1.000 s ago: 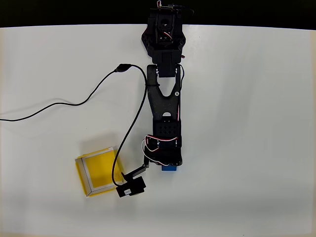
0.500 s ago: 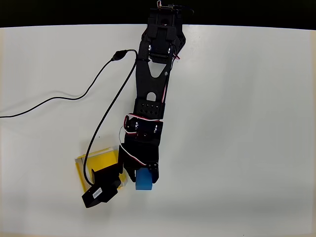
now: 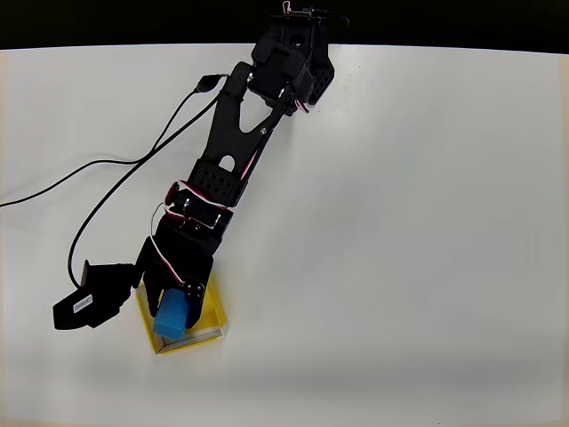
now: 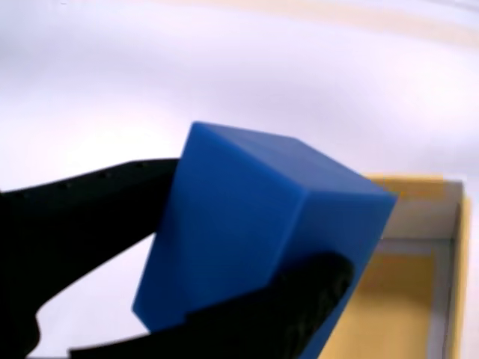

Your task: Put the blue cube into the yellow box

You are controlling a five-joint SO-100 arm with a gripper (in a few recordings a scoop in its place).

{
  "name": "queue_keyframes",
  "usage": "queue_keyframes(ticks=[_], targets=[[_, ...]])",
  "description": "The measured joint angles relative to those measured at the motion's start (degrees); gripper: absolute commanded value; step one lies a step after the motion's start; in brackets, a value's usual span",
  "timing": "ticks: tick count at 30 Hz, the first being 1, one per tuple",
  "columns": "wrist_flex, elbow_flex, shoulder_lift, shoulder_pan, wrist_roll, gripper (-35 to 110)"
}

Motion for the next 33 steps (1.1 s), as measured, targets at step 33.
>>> queue_keyframes(ticks=[33], targets=[[-3.34, -4.57, -13.71, -1.23, 6.59, 34]])
